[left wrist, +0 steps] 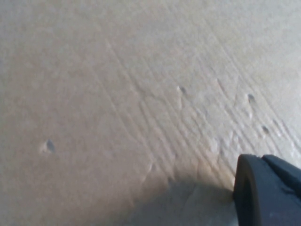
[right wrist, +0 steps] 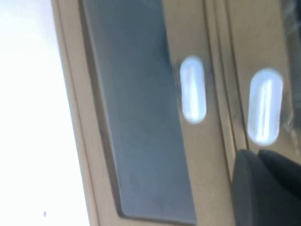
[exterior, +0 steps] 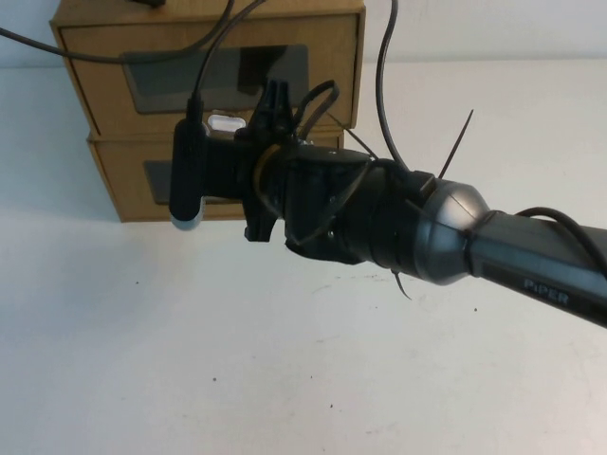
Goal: Open the shoe box
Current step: 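Pull the top drawer of the cardboard box fully open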
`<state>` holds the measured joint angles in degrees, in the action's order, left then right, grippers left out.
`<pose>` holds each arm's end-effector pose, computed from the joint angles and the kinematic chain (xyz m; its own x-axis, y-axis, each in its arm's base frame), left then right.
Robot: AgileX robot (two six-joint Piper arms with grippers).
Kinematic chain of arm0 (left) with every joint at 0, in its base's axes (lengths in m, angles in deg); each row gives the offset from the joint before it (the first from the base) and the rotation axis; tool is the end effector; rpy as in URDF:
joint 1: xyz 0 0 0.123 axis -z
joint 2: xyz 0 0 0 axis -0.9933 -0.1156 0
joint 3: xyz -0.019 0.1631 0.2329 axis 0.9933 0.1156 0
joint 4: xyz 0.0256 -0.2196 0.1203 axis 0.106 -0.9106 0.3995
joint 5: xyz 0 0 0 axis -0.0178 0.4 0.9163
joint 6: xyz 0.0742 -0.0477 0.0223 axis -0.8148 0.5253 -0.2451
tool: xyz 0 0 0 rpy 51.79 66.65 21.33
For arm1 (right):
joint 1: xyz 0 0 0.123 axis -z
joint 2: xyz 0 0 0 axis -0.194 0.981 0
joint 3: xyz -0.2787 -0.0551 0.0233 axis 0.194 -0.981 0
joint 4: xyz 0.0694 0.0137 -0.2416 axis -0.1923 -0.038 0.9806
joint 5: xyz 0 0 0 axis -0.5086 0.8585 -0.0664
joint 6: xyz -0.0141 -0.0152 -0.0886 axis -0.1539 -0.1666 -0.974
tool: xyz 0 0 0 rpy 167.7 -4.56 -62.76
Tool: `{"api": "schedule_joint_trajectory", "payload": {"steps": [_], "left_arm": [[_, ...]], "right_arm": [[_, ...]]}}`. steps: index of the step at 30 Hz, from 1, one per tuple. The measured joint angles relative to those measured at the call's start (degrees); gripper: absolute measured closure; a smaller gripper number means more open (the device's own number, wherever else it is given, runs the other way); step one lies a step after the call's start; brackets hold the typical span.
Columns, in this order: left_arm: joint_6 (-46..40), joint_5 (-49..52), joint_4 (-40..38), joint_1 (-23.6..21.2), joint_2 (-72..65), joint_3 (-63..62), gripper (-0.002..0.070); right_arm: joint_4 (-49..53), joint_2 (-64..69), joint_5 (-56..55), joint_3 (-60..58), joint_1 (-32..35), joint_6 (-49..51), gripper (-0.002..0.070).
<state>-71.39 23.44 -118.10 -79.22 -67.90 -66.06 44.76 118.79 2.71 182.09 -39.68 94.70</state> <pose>0.4285 -0.0740 0.4165 -0.6680 0.1888 -0.7198 0.4926 0.8372 -0.2376 0.3304 0.3490 0.2772 0.2276 -0.8976 -0.3775 -0.5220 0.2149 -0.8254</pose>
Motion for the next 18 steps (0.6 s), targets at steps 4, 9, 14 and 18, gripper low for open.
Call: {"api": "schedule_joint_trajectory", "payload": {"steps": [4, 9, 14, 18], "left_arm": [[0.0, 0.0, 0.0, 0.0, 0.0, 0.0, 0.068], [0.0, 0.0, 0.0, 0.0, 0.0, 0.0, 0.068], [0.0, 0.0, 0.0, 0.0, 0.0, 0.0, 0.068], [0.0, 0.0, 0.0, 0.0, 0.0, 0.0, 0.068]], "right_arm": [[1.87, 0.12, -1.0, 0.0, 0.0, 3.63, 0.0661], [9.1, 1.33, -1.87, -0.19, 0.0, 10.36, 0.0528], [19.44, 2.26, -2.79, -0.44, 0.0, 19.76, 0.0468], [23.69, 3.93, -2.89, 0.87, 0.0, 23.67, 0.046]]}}
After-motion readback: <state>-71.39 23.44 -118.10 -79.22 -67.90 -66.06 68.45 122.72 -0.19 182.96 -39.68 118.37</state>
